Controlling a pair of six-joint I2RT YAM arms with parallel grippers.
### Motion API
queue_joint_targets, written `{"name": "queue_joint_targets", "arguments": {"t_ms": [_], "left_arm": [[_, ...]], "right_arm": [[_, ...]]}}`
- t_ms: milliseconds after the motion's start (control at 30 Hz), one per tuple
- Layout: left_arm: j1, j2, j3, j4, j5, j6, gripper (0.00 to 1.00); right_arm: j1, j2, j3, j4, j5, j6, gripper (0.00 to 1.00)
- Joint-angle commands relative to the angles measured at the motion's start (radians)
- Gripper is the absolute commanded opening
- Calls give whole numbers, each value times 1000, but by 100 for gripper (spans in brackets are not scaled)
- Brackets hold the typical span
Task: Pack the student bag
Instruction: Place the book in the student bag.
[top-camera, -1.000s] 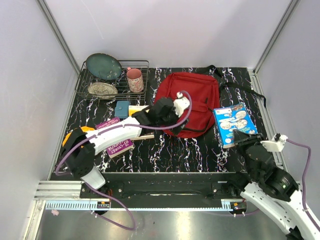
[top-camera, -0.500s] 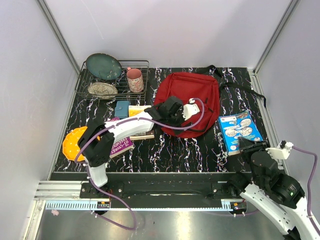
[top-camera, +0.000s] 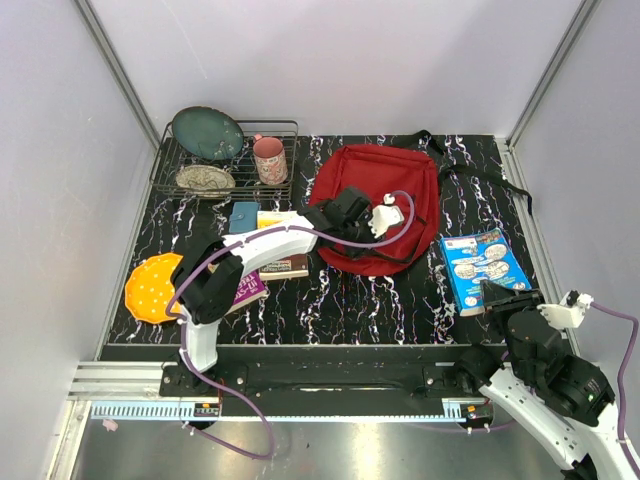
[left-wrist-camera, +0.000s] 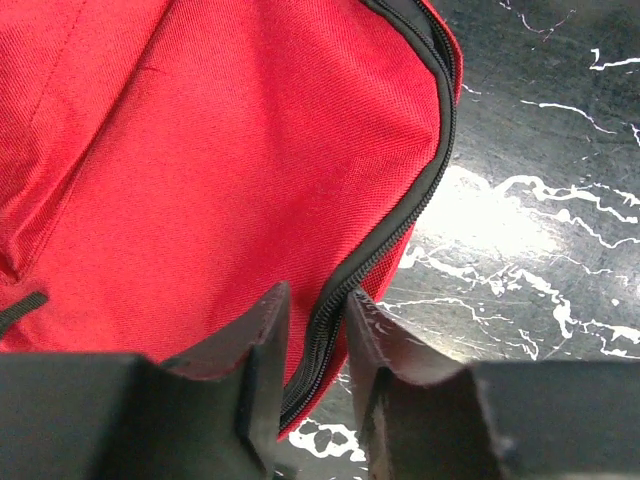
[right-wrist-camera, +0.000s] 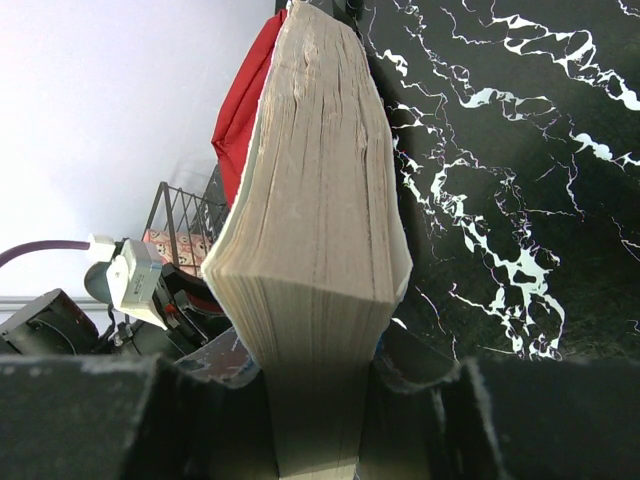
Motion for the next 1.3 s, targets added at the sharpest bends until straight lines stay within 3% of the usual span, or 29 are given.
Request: {"name": "queue_joint_targets", "arguments": {"t_ms": [0,33,100,467,700,967,1100,1267], "left_arm": [[22,16,63,-11,70,-25,26],[22,18,73,-27,75,-28,12],[24,24,89,-42,93,-57,0],[25,-31,287,-88,176,-427,0],[8,-84,345,-56,112,-611,0],[-38,-157,310,27,-20,-690,0],[-51,-218,278,88,-158,-699,0],[-50,-252,271,131,-195,-691,0]], "right_arm": [[1,-2,28,56,11,38,0],[1,-1,28,55,8,39,0],[-1,-4,30,53,-4,41,0],[1,-36,63,-51,-105,68,0],[2,-22,33,105,-317,24,0],[-1,88,-78,268,-428,90,0],[1,110,-91,294,-423,102,0],[1,116,-157,346,-383,123,0]]}}
